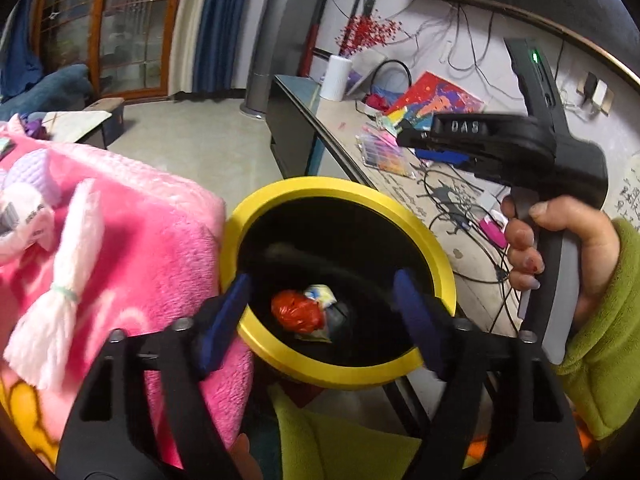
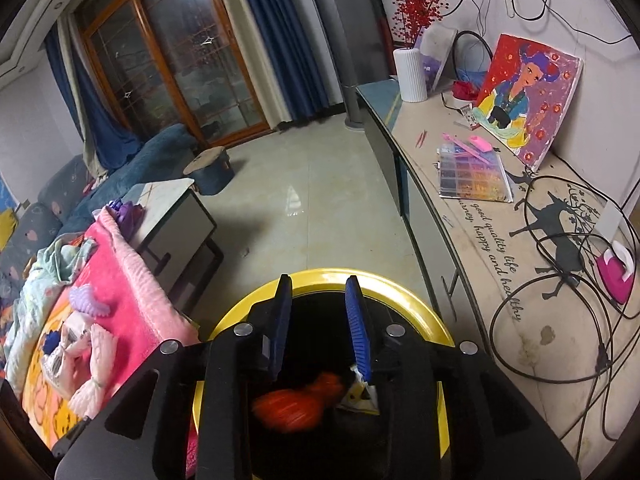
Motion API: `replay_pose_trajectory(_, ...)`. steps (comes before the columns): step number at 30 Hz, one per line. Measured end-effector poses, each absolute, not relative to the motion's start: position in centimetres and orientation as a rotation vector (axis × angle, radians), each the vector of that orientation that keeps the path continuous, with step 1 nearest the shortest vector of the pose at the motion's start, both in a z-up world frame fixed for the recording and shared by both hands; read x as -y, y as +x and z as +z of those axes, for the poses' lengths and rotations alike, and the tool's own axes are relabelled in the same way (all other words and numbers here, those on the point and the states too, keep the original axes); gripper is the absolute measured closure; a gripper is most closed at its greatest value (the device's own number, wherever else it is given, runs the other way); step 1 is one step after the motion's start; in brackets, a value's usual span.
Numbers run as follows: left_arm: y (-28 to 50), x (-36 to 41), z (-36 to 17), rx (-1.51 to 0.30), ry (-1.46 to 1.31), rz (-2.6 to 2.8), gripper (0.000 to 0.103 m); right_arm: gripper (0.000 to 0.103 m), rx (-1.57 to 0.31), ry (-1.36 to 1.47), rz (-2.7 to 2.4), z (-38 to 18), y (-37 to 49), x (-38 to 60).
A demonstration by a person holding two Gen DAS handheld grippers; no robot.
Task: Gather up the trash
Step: 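Open the left gripper to drop the red bag while the right gripper drops the wrapper, then move both grippers back over the trash on the blanket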
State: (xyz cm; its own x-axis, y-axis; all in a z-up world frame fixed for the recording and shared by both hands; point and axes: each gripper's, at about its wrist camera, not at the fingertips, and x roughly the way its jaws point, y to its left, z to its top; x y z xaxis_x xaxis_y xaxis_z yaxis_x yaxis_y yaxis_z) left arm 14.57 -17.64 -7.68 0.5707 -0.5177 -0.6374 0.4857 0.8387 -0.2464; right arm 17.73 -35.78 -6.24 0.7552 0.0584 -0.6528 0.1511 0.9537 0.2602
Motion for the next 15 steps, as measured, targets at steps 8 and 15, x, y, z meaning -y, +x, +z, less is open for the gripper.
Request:
replay_pose_trajectory(8,13.6,14.3,-5.2,-0.667,-0.070,-0.473,0.011,0.065,-0.664,0.261,0.015,-4.9,17.0,33.5)
replay_pose_trajectory(15,12.9,11.5,-3.2,-0.585,-0.098,-0.388,0.011,0.057,-0.616,0.216,0.109,-2.8,15.7,29.8)
